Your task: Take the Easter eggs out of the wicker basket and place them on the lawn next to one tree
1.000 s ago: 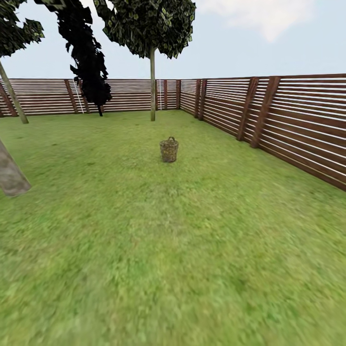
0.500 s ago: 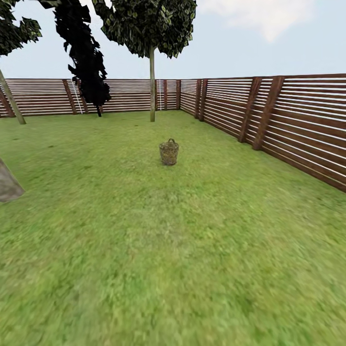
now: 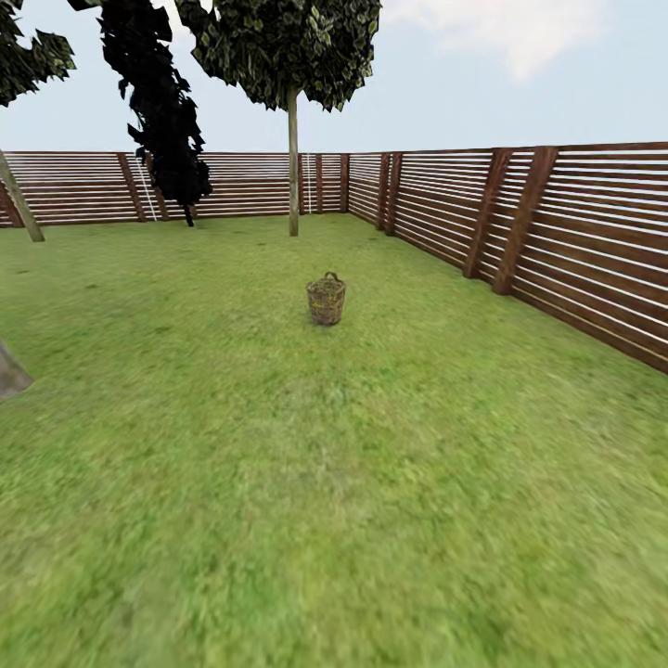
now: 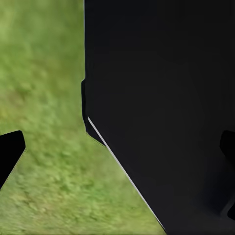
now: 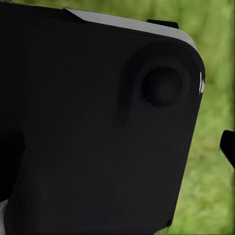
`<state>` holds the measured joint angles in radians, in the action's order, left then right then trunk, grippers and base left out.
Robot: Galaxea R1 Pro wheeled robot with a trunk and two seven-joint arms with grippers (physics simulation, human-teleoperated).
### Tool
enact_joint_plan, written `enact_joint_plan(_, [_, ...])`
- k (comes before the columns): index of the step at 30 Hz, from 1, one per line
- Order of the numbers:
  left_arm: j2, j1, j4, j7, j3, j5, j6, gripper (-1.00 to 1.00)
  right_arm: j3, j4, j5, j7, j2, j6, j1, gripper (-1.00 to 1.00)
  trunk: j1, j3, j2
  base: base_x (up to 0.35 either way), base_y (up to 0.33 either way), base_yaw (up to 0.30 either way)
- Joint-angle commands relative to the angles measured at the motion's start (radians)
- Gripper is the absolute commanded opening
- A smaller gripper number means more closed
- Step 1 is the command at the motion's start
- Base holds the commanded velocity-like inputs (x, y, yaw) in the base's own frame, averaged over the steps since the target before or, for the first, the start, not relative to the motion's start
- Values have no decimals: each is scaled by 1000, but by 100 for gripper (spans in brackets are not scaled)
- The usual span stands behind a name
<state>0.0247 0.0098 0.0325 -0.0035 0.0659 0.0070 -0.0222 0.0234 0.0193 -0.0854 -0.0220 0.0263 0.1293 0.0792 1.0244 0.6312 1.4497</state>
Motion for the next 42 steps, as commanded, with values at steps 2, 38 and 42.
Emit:
enact_joint_plan(2, [0, 1, 3, -1, 6, 1, -2, 100, 1, -1, -8, 1, 1, 3, 1, 100, 1, 1, 0, 340, 0, 0])
enact_joint_plan(38, [0, 1, 3, -1, 6, -2, -4, 100, 2, -1, -14, 1, 3, 1, 1, 100, 1, 1, 0, 340, 0, 0])
enact_joint_plan(42, [0, 1, 3, -1, 6, -2, -4, 100, 3, -1, -14, 1, 3, 1, 1, 100, 1, 1, 0, 340, 0, 0])
